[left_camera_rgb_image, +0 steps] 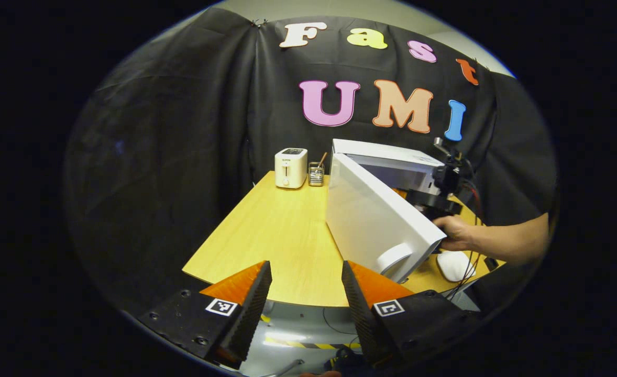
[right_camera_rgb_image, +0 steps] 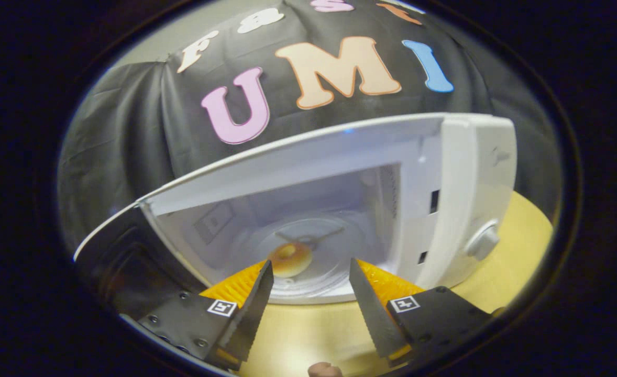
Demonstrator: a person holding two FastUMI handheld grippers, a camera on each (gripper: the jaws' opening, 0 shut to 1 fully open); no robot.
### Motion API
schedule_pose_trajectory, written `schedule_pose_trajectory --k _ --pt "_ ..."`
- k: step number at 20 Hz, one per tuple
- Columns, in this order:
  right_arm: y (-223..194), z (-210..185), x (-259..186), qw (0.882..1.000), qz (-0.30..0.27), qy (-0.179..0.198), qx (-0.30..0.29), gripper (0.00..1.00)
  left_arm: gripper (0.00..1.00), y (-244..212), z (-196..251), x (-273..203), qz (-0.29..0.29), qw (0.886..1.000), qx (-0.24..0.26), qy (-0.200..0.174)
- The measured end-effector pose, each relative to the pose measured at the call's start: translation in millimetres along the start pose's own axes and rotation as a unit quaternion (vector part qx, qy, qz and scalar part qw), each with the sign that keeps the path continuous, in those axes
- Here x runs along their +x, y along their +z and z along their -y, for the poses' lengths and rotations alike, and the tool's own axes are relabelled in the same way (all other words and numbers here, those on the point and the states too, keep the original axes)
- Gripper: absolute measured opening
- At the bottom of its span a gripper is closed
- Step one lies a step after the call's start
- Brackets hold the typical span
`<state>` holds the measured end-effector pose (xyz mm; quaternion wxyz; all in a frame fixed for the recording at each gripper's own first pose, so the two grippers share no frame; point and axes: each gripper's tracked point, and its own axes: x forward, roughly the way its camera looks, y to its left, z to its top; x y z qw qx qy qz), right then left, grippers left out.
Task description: Open the microwave oven with the left hand, put the food in, and close the microwave oven.
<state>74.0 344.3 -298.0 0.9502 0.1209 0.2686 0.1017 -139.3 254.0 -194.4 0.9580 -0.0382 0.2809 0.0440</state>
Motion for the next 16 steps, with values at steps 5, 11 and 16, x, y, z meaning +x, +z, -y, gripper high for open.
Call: schedule_pose_trajectory --k 5,11,16 --pt "24.5 0.0 -88.0 0.996 0.010 0.061 -0.067 0.83 0.21 -3.7 -35.9 10.8 0.009 0.996 0.018 0.088" --pt "88.6 42.9 -166.9 0.996 0.050 0.036 -0.069 0.83 0.00 -29.5 20.0 36.9 -0.007 0.999 0.023 0.021" --pt "142.6 80.2 -194.6 0.993 0.090 0.001 -0.079 0.83 0.00 -36.7 68.2 65.5 -0.014 0.997 0.071 -0.021"
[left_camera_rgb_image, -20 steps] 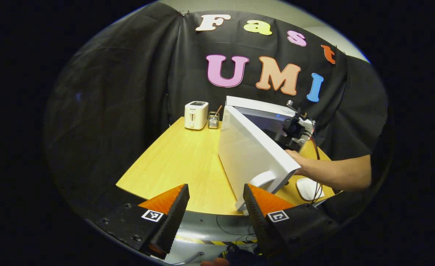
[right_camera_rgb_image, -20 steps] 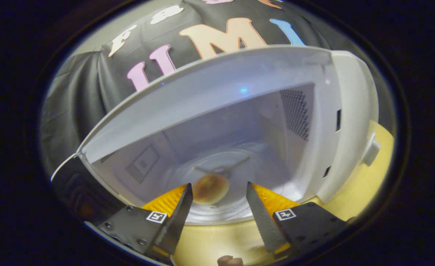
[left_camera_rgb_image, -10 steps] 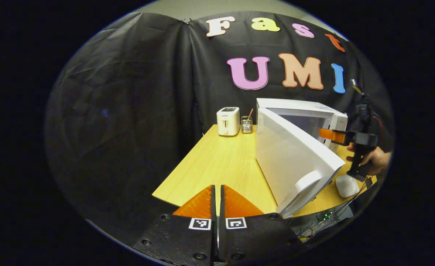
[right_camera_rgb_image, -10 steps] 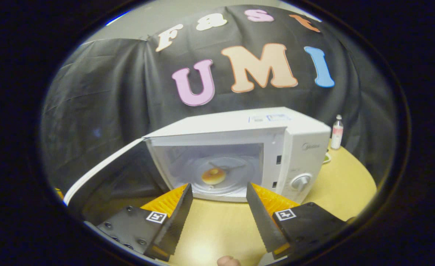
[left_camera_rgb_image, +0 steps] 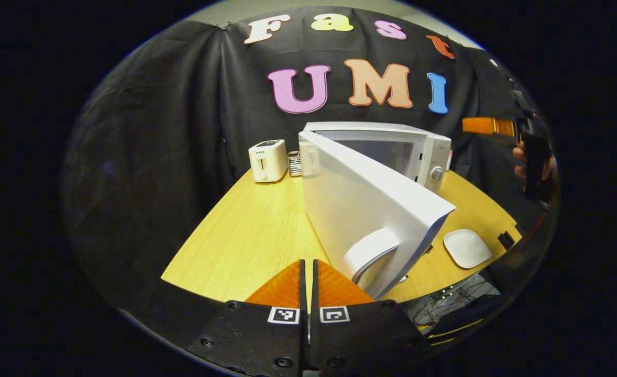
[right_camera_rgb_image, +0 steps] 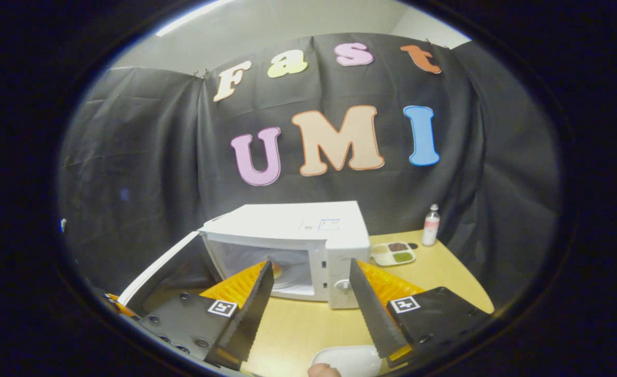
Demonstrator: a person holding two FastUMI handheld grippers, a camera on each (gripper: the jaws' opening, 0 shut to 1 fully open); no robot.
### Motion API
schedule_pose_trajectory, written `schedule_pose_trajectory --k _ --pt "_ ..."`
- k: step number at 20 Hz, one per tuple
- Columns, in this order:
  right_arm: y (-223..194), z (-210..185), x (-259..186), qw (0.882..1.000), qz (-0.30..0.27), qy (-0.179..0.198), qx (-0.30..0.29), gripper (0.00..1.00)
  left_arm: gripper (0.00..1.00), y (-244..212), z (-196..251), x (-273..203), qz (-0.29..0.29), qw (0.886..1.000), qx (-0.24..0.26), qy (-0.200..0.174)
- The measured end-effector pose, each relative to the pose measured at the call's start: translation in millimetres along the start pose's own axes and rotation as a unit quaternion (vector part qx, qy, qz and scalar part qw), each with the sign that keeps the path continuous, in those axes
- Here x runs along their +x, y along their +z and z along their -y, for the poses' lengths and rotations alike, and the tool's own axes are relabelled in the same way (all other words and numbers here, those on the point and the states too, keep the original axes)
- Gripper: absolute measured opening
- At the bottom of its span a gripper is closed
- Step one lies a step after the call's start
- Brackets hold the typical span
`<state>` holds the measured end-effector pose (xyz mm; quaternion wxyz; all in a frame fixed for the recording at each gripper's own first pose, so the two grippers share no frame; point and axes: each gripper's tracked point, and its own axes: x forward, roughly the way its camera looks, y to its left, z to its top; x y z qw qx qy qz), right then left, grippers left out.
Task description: Open the microwave oven with the left hand, put the food in, and close the microwave oven.
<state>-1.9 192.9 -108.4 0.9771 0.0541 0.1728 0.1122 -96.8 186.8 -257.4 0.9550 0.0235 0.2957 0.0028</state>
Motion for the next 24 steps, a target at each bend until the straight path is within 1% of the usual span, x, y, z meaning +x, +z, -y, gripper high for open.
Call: schedule_pose_trajectory --k 2,4,9,10,13,14,21,24 --pt "16.4 12.7 -5.0 1.000 0.018 -0.013 0.014 0.83 0.00 7.2 11.7 3.6 0.007 1.000 0.029 -0.005" --pt "21.6 16.1 -10.6 0.999 0.021 -0.014 0.020 0.83 0.00 12.0 25.9 7.2 0.012 0.999 0.046 -0.015" --pt "48.8 26.5 -15.8 0.999 0.042 -0.004 -0.003 0.82 0.00 15.1 73.7 26.2 0.005 0.998 0.054 -0.041" --pt "55.8 30.0 -17.1 0.999 0.047 -0.003 -0.008 0.89 0.00 17.6 84.3 30.7 0.004 0.997 0.057 -0.047" --pt "68.8 42.3 -23.4 0.998 0.057 -0.003 -0.019 0.89 0.00 26.6 118.0 45.7 0.008 0.995 0.070 -0.070" --pt "71.1 45.8 -25.3 0.998 0.060 -0.003 -0.021 0.83 0.00 29.0 128.7 51.8 0.007 0.994 0.073 -0.078" --pt "73.2 71.3 -38.8 0.998 0.067 -0.012 -0.006 0.83 0.00 56.0 184.5 98.9 0.008 0.989 0.093 -0.118" --pt "76.2 83.2 -46.1 0.997 0.075 -0.025 -0.020 0.82 0.00 60.7 199.0 117.5 0.001 0.987 0.097 -0.129"
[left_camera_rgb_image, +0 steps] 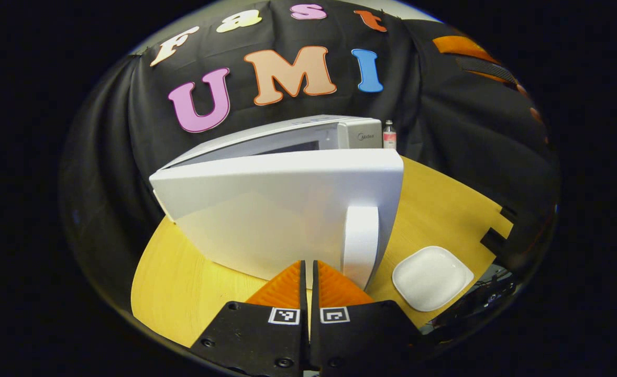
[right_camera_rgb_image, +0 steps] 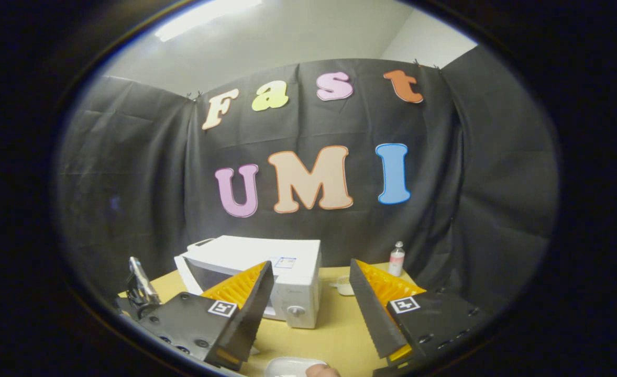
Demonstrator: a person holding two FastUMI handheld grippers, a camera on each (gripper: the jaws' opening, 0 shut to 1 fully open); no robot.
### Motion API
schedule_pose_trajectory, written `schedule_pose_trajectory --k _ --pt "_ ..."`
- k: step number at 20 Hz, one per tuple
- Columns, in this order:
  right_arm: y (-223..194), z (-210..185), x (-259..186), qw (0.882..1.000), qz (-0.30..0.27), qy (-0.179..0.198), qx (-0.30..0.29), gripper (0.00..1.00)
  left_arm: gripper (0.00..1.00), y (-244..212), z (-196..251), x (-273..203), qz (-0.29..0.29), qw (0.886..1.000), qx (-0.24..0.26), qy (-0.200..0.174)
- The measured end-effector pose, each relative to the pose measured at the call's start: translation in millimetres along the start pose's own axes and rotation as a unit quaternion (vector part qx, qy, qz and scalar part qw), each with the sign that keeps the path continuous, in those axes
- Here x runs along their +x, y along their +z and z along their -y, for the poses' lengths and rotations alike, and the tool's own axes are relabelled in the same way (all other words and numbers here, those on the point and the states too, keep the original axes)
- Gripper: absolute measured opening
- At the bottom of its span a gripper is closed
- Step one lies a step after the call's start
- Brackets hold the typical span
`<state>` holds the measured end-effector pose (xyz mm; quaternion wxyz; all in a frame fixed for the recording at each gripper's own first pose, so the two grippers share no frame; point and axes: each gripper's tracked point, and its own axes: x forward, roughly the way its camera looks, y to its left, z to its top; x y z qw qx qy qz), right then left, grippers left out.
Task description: Open the microwave oven with the left hand, put the food in, and close the microwave oven.
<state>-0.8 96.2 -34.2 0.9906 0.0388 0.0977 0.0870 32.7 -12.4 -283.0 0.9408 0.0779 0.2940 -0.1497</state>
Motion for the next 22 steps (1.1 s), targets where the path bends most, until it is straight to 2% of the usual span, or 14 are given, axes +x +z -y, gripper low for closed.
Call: schedule_pose_trajectory --k 4,5,6,7,16,21,22 --pt "-0.2 8.1 -5.1 1.000 0.001 -0.005 0.005 0.83 0.00 6.9 7.5 24.4 -0.010 1.000 0.001 -0.014" --pt "0.1 11.5 -4.9 1.000 0.001 -0.007 0.009 0.90 0.00 10.5 6.4 30.9 -0.011 1.000 0.002 -0.016" --pt "0.9 13.7 -4.8 1.000 0.002 -0.008 0.012 0.90 0.00 13.0 6.1 38.5 -0.017 1.000 0.003 -0.017" --pt "1.8 15.8 -4.4 1.000 0.003 -0.009 0.012 0.82 0.00 18.7 5.0 43.5 -0.015 1.000 0.006 -0.017" --pt "15.6 38.5 5.3 0.999 0.013 -0.028 0.022 0.83 0.00 63.6 6.1 86.2 0.001 1.000 0.020 -0.018" --pt "22.5 50.8 4.2 0.999 0.024 -0.038 0.017 0.82 0.00 85.4 11.4 110.0 0.012 0.999 0.015 -0.030" --pt "24.4 52.6 3.3 0.999 0.026 -0.039 0.015 0.90 0.00 86.6 11.8 114.5 0.009 0.999 0.013 -0.031"
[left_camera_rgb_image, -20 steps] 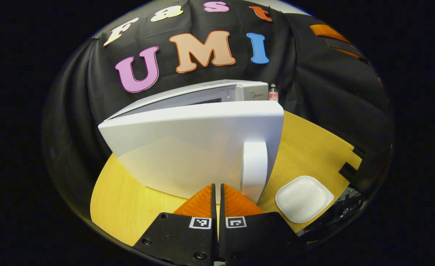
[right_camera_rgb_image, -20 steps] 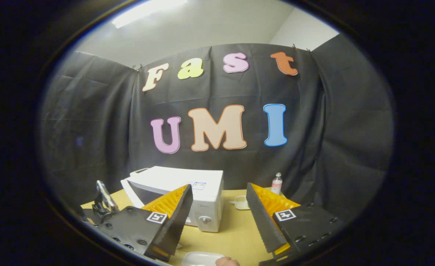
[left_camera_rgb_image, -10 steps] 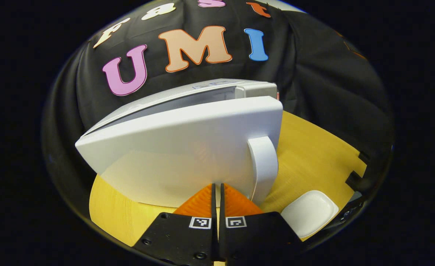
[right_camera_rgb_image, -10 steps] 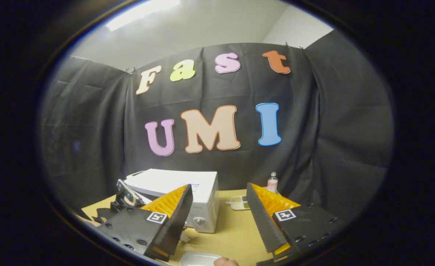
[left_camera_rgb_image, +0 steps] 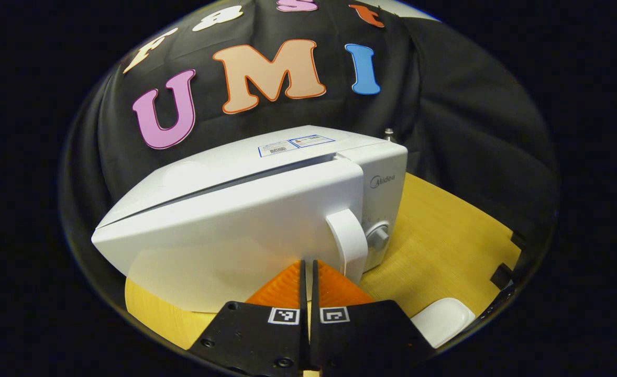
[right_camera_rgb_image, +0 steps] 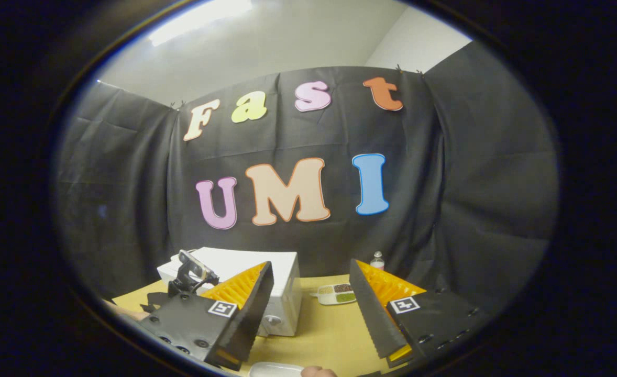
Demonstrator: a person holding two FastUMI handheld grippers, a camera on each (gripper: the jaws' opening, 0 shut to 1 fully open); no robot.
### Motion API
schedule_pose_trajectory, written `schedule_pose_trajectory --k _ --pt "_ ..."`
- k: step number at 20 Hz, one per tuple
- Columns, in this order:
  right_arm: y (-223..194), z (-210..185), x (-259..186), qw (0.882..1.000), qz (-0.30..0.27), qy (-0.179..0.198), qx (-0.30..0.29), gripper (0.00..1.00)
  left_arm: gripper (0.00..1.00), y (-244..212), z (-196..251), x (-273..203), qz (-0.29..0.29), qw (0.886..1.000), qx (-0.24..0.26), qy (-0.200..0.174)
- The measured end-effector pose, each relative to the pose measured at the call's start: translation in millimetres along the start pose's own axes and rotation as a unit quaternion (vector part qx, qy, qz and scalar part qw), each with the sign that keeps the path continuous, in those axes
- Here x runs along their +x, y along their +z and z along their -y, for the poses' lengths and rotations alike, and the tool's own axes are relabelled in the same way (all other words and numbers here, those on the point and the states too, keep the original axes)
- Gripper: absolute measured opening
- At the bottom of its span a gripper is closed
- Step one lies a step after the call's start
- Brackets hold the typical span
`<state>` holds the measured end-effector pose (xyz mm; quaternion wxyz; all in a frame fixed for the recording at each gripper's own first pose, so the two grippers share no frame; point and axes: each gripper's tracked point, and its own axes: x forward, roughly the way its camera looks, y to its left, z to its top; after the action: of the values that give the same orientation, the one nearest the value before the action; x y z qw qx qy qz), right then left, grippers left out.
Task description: Open the microwave oven with the left hand, put the food in, and close the microwave oven.
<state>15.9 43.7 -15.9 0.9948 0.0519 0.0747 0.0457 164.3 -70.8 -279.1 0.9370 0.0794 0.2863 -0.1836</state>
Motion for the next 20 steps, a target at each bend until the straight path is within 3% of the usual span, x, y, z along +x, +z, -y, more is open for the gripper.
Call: schedule_pose_trajectory --k 1,9,14,15,20 --pt "1.8 1.0 -0.6 1.000 0.004 -0.001 -0.001 0.82 0.00 -3.3 5.4 1.3 -0.009 1.000 -0.007 -0.005" --pt "8.4 8.5 -4.6 1.000 0.020 -0.005 -0.016 0.82 0.00 -3.6 2.3 3.3 -0.021 1.000 0.001 0.014" --pt "10.4 10.2 -0.3 1.000 0.014 -0.002 -0.011 0.82 0.00 9.7 -2.4 16.1 -0.021 0.998 -0.059 0.017" --pt "10.0 10.3 -0.6 1.000 0.012 0.000 -0.011 0.82 0.01 -3.5 -0.1 13.4 -0.052 0.996 -0.066 0.019" --pt "10.9 6.8 1.1 1.000 0.012 0.007 -0.022 0.83 0.01 -1.0 -1.4 12.8 -0.041 0.998 -0.040 0.034"
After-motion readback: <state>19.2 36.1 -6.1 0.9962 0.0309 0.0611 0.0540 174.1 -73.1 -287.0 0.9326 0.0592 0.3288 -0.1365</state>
